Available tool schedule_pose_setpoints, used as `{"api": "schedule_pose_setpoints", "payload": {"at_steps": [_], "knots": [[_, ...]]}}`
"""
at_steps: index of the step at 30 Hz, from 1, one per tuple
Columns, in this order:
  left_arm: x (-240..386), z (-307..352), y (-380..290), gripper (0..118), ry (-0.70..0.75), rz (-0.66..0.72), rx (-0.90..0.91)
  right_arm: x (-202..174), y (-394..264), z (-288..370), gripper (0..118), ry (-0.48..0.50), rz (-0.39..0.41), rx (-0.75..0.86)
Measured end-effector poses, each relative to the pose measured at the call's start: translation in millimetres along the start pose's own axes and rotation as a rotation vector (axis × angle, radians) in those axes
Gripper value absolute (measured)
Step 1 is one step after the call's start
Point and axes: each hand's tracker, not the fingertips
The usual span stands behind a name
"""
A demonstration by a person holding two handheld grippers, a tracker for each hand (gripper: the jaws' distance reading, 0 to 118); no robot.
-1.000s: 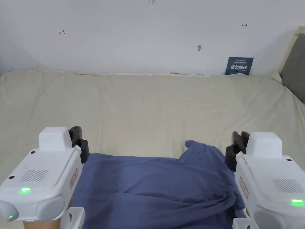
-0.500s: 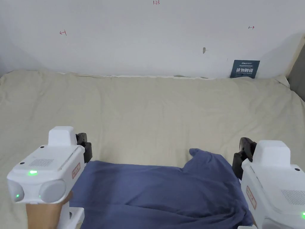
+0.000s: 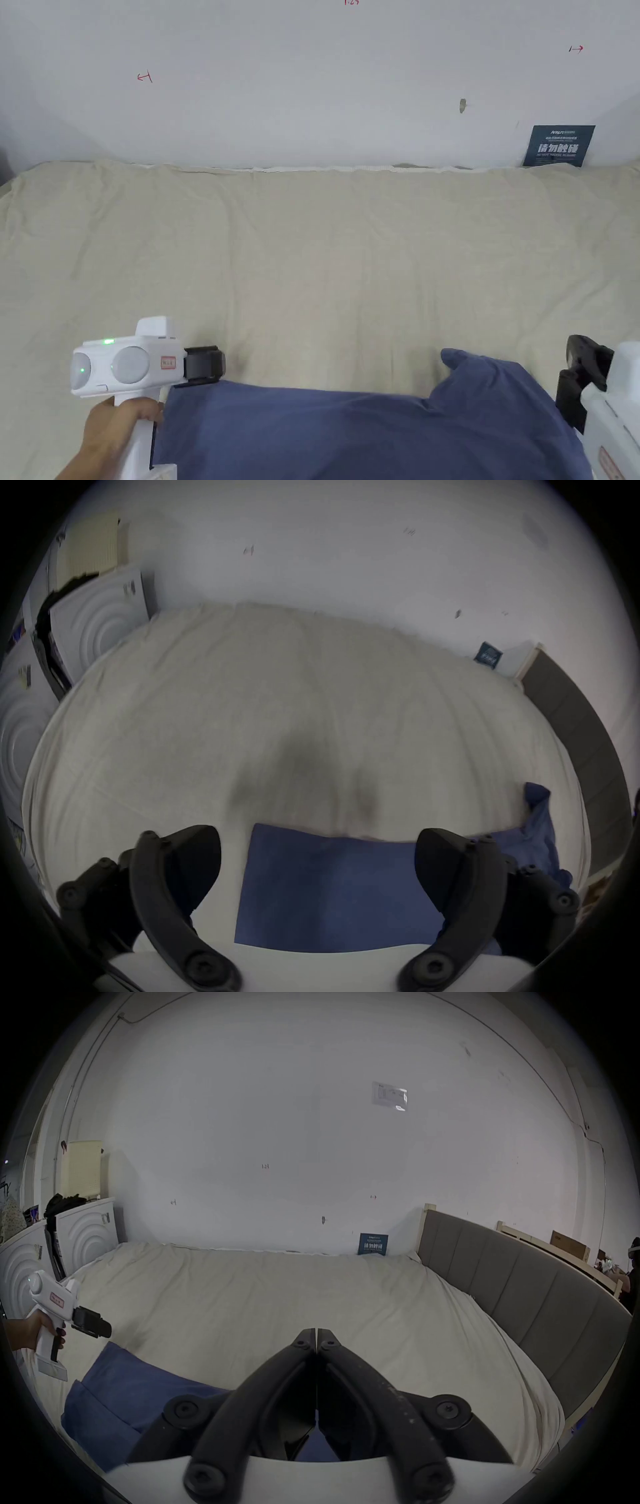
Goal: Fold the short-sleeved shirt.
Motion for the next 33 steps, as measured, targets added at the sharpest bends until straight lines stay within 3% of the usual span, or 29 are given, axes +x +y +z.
{"api": "schedule_pose_setpoints", "payload": {"at_steps": [3,6,8,9,10,11,12,15,19,23,27,29,31,33], "knots": [[-8,-28,-4,98,0.052,0.024,-0.069,2,-6,-15,2,-0.012,-0.01,-0.031],[-12,-46,-14,72,0.051,0.046,-0.109,7,-13,-30,2,-0.025,-0.02,-0.068],[-8,-41,-22,67,0.058,0.009,-0.06,11,-17,-41,2,-0.024,-0.035,-0.1],[-5,-39,-21,56,0.066,0.001,-0.057,14,-18,-46,2,-0.023,-0.046,-0.119],[-2,-36,-22,24,0.067,-0.008,-0.051,17,-20,-52,4,-0.023,-0.059,-0.141],[-1,-32,-23,3,0.045,-0.028,-0.029,20,-22,-60,4,-0.026,-0.078,-0.169],[2,-29,-25,4,0.038,-0.04,-0.028,24,-23,-69,5,-0.026,-0.104,-0.192],[12,-18,-26,3,0.043,-0.067,0.014,37,-29,-102,34,-0.019,-0.135,-0.259],[18,16,-28,3,0.003,-0.057,0.104,48,-42,-156,94,-0.01,-0.123,-0.387],[17,46,-30,3,-0.031,-0.06,0.132,49,-70,-203,100,-0.042,-0.065,-0.501],[15,65,-31,3,-0.037,-0.057,0.152,50,-103,-236,97,-0.038,-0.012,-0.661],[14,71,-34,3,-0.041,-0.054,0.151,48,-115,-239,72,-0.017,0.006,-0.685],[12,73,-37,3,-0.038,-0.048,0.148,47,-115,-229,35,0.038,-0.038,-0.625],[10,75,-41,3,-0.034,-0.039,0.147,35,-107,-213,3,-0.017,0.025,-0.603]]}}
